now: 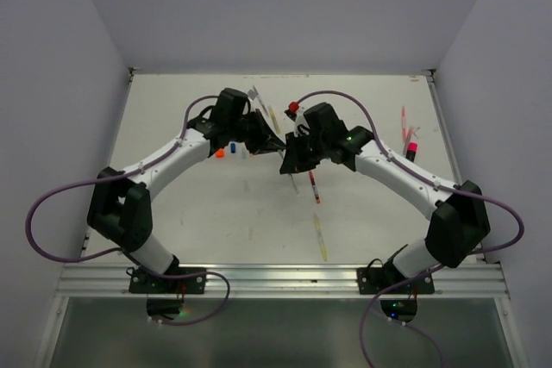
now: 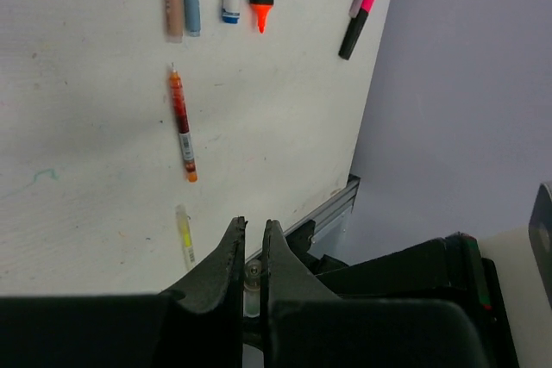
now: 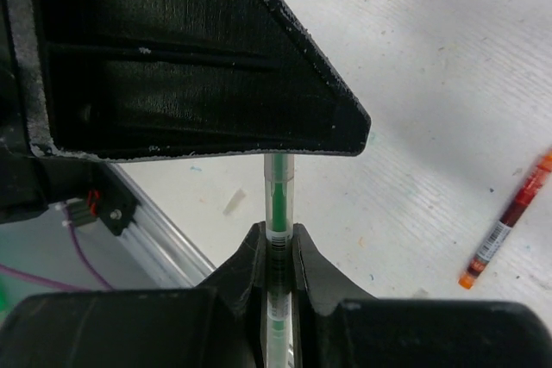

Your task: Open the pen caps

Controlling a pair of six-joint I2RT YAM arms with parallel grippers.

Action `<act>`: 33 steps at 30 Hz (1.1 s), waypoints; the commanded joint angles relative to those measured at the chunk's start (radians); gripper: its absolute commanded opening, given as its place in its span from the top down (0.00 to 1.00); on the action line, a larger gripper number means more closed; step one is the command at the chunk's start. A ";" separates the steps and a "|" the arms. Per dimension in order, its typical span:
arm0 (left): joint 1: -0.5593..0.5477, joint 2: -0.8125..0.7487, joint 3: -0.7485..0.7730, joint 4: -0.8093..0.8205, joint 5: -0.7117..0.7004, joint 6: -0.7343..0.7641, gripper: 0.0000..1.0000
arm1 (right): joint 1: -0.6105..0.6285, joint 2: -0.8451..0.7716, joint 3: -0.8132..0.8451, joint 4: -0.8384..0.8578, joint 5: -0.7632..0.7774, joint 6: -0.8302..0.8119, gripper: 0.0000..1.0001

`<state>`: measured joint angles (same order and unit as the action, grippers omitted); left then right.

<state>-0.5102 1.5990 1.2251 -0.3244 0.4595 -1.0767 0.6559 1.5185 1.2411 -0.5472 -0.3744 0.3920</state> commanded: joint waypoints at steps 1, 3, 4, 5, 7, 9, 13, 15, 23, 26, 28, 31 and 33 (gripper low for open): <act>0.059 0.004 0.126 -0.053 -0.117 0.006 1.00 | 0.066 -0.060 -0.038 -0.180 0.161 -0.054 1.00; 0.078 0.015 0.157 -0.094 -0.142 -0.011 1.00 | 0.091 -0.102 -0.090 -0.189 0.273 -0.056 1.00; 0.082 0.019 0.186 -0.113 -0.150 -0.015 1.00 | 0.094 -0.116 -0.109 -0.189 0.293 -0.055 1.00; 0.087 0.035 0.203 -0.129 -0.160 -0.019 1.00 | 0.100 -0.133 -0.132 -0.191 0.327 -0.054 1.00; 0.088 0.045 0.221 -0.153 -0.168 -0.012 1.00 | 0.102 -0.159 -0.146 -0.194 0.321 -0.054 1.00; 0.088 0.049 0.228 -0.142 -0.173 0.007 1.00 | 0.102 -0.164 -0.147 -0.195 0.248 -0.059 1.00; 0.088 0.029 0.189 -0.142 -0.168 0.076 1.00 | 0.100 -0.173 -0.161 -0.194 0.181 -0.012 1.00; 0.088 0.004 0.157 -0.201 -0.194 0.156 1.00 | 0.097 -0.184 -0.178 -0.197 0.205 0.007 1.00; 0.081 -0.265 -0.186 -0.315 -0.300 0.307 1.00 | -0.019 -0.245 -0.331 -0.197 0.166 0.077 1.00; 0.047 -0.329 -0.283 -0.341 -0.315 0.307 1.00 | -0.051 -0.273 -0.400 -0.171 0.138 0.114 1.00; 0.015 -0.344 -0.321 -0.357 -0.328 0.302 1.00 | -0.056 -0.280 -0.426 -0.154 0.128 0.128 1.00; -0.080 -0.340 -0.361 -0.344 -0.306 0.278 1.00 | -0.059 -0.296 -0.471 -0.137 0.126 0.154 1.00; -0.109 -0.330 -0.410 -0.318 -0.268 0.261 1.00 | -0.061 -0.300 -0.489 -0.128 0.126 0.160 1.00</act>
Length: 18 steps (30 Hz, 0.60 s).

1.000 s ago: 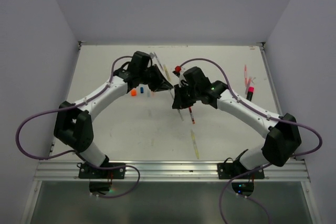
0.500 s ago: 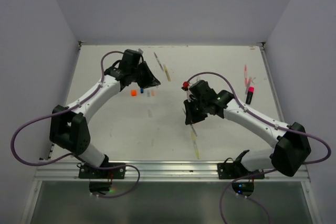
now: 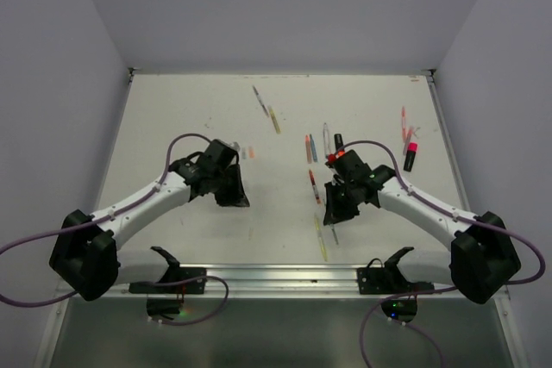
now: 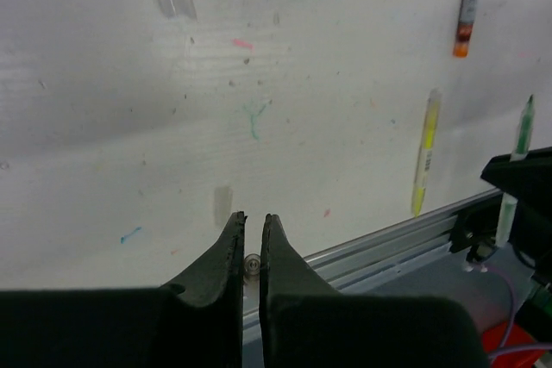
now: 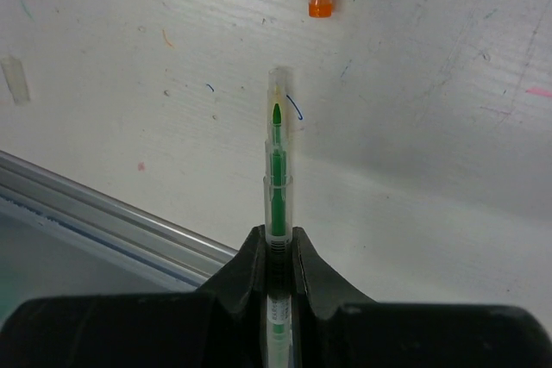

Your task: Open the pen caps

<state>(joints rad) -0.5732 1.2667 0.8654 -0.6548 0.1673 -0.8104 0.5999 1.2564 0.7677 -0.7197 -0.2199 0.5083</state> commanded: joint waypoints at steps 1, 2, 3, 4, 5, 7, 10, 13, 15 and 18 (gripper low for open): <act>-0.075 -0.001 -0.064 0.018 0.029 -0.018 1.00 | -0.005 -0.038 -0.024 0.054 -0.029 0.048 1.00; -0.086 -0.007 -0.090 0.023 0.028 -0.022 1.00 | -0.005 -0.035 -0.040 0.058 -0.027 0.058 1.00; -0.091 -0.015 -0.101 0.024 0.026 -0.024 1.00 | -0.005 -0.035 -0.050 0.065 -0.035 0.064 1.00; -0.094 -0.021 -0.111 0.026 0.028 -0.026 1.00 | -0.005 -0.034 -0.060 0.083 -0.039 0.070 1.00; -0.094 -0.032 -0.118 0.024 0.026 -0.026 1.00 | -0.005 -0.037 -0.086 0.092 -0.042 0.087 1.00; -0.094 -0.043 -0.140 0.026 0.026 -0.027 1.00 | -0.005 -0.038 -0.108 0.118 -0.052 0.105 1.00; -0.097 -0.055 -0.177 0.044 0.032 -0.026 1.00 | -0.006 -0.034 -0.139 0.141 -0.064 0.131 1.00; -0.099 -0.044 -0.219 0.110 0.063 -0.029 1.00 | -0.008 -0.025 -0.153 0.163 -0.067 0.144 0.99; -0.099 -0.015 -0.236 0.154 0.072 -0.030 1.00 | -0.005 -0.011 -0.160 0.175 -0.068 0.145 0.99; -0.099 0.023 -0.249 0.188 0.075 -0.023 1.00 | -0.006 0.008 -0.156 0.190 -0.075 0.145 0.98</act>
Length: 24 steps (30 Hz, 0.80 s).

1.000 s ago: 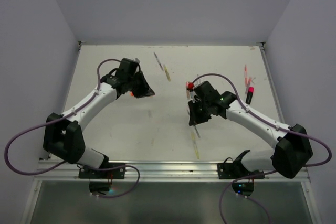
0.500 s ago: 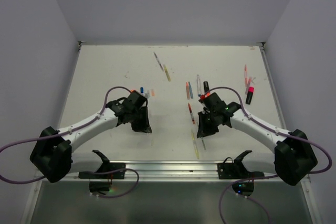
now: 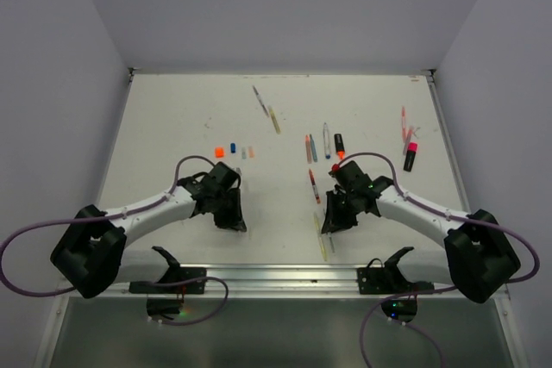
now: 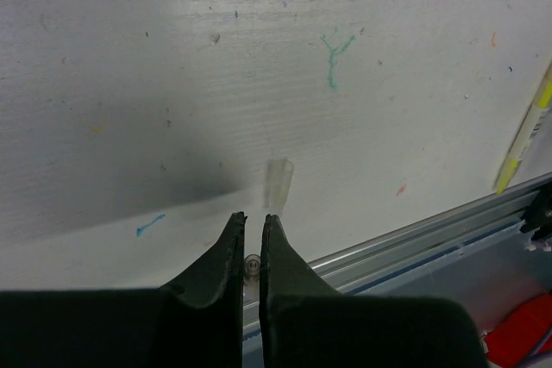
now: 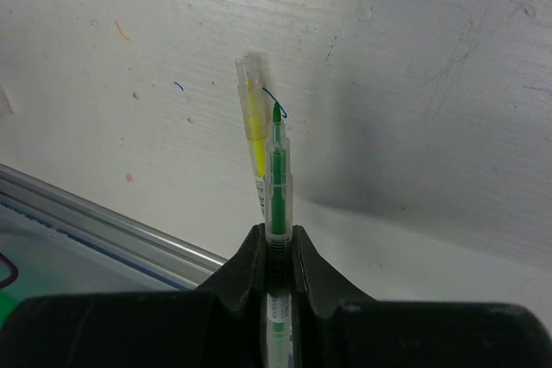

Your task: Open the pen caps

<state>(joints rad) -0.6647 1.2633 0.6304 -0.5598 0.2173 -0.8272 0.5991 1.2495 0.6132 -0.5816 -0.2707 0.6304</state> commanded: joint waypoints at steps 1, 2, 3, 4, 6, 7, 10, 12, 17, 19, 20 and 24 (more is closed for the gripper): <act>-0.009 0.031 -0.015 0.098 0.024 -0.006 1.00 | -0.005 0.022 0.002 0.051 -0.019 0.023 0.97; -0.009 0.036 -0.018 0.107 0.018 -0.006 1.00 | -0.005 0.024 0.002 0.049 -0.010 0.022 0.97; -0.009 0.041 -0.018 0.113 0.016 -0.004 1.00 | -0.005 0.024 0.002 0.049 -0.007 0.022 0.96; -0.007 0.051 -0.023 0.120 0.017 -0.003 1.00 | -0.005 0.027 0.002 0.046 -0.001 0.022 0.95; -0.007 0.067 -0.029 0.133 0.024 -0.004 1.00 | -0.004 0.036 0.003 0.043 0.007 0.020 0.94; -0.007 0.079 -0.034 0.139 0.027 -0.004 1.00 | -0.005 0.045 0.003 0.043 0.007 0.020 0.93; -0.007 0.099 -0.057 0.159 0.034 -0.010 1.00 | -0.005 0.063 0.011 0.037 0.011 0.011 0.90; -0.007 0.108 -0.066 0.175 0.039 -0.018 1.00 | -0.005 0.073 0.014 0.035 0.011 0.006 0.87; -0.007 0.125 -0.070 0.184 0.039 -0.023 0.97 | -0.005 0.087 0.016 0.035 0.010 -0.005 0.82; -0.007 0.133 -0.069 0.184 0.033 -0.023 0.95 | -0.005 0.090 0.019 0.035 0.011 -0.008 0.82; -0.007 0.133 -0.072 0.179 0.030 -0.024 0.94 | -0.005 0.094 0.020 0.034 0.010 -0.009 0.80; -0.007 0.134 -0.078 0.169 0.016 -0.044 0.89 | -0.005 0.108 0.026 0.028 0.010 -0.020 0.76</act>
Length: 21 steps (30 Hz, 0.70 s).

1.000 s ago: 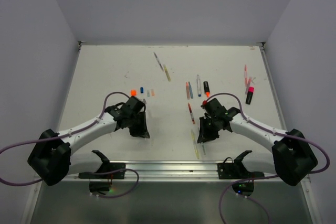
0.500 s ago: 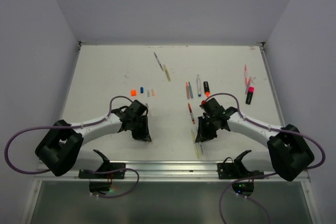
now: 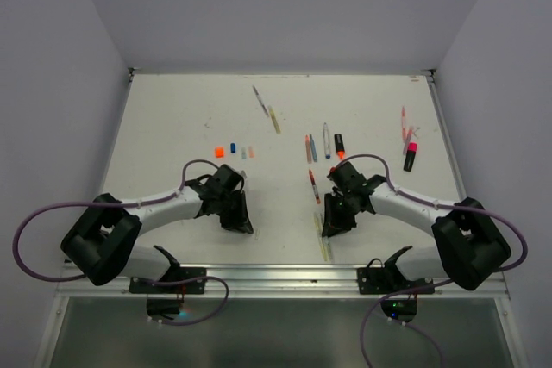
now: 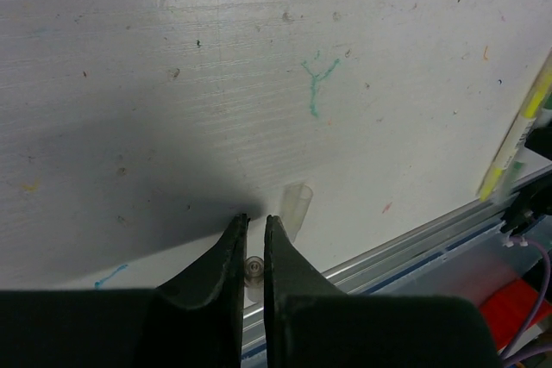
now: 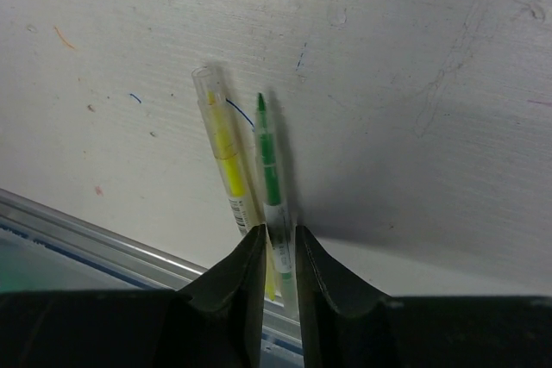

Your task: Open the pen caps

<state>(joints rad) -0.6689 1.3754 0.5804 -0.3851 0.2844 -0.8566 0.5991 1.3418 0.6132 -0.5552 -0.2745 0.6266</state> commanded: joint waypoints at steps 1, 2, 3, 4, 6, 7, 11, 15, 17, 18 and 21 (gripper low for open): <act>-0.003 0.022 -0.028 -0.009 -0.057 -0.016 0.89 | -0.005 0.019 0.029 0.000 0.014 -0.022 0.76; -0.003 0.021 -0.028 -0.017 -0.060 -0.018 0.89 | -0.004 0.023 0.033 -0.002 0.012 -0.025 0.75; -0.003 0.016 -0.028 -0.021 -0.067 -0.027 0.86 | -0.005 0.026 0.034 -0.003 0.012 -0.027 0.75; -0.003 0.013 -0.027 -0.026 -0.074 -0.028 0.84 | -0.005 0.028 0.037 -0.005 0.012 -0.030 0.74; -0.003 0.011 -0.027 -0.037 -0.080 -0.035 0.76 | -0.005 0.030 0.036 -0.006 0.012 -0.031 0.72; -0.003 0.011 -0.027 -0.041 -0.083 -0.036 0.74 | -0.005 0.028 0.037 -0.008 0.011 -0.037 0.72; -0.003 0.010 -0.025 -0.055 -0.088 -0.042 0.67 | -0.005 0.016 0.039 -0.020 0.017 -0.042 0.70; -0.003 0.002 -0.028 -0.067 -0.102 -0.045 0.57 | -0.005 0.005 0.042 -0.037 0.024 -0.047 0.69; -0.003 -0.001 -0.030 -0.070 -0.102 -0.048 0.55 | -0.005 -0.003 0.051 -0.044 0.027 -0.050 0.69; -0.003 -0.002 -0.030 -0.072 -0.103 -0.050 0.54 | -0.005 -0.001 0.063 -0.048 0.029 -0.053 0.69; -0.003 -0.013 -0.025 -0.077 -0.109 -0.052 0.50 | -0.005 0.003 0.089 -0.063 0.028 -0.059 0.68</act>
<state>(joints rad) -0.6689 1.3560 0.5781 -0.3813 0.2771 -0.9249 0.5991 1.3651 0.6434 -0.5900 -0.2703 0.5903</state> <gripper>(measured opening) 0.486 0.314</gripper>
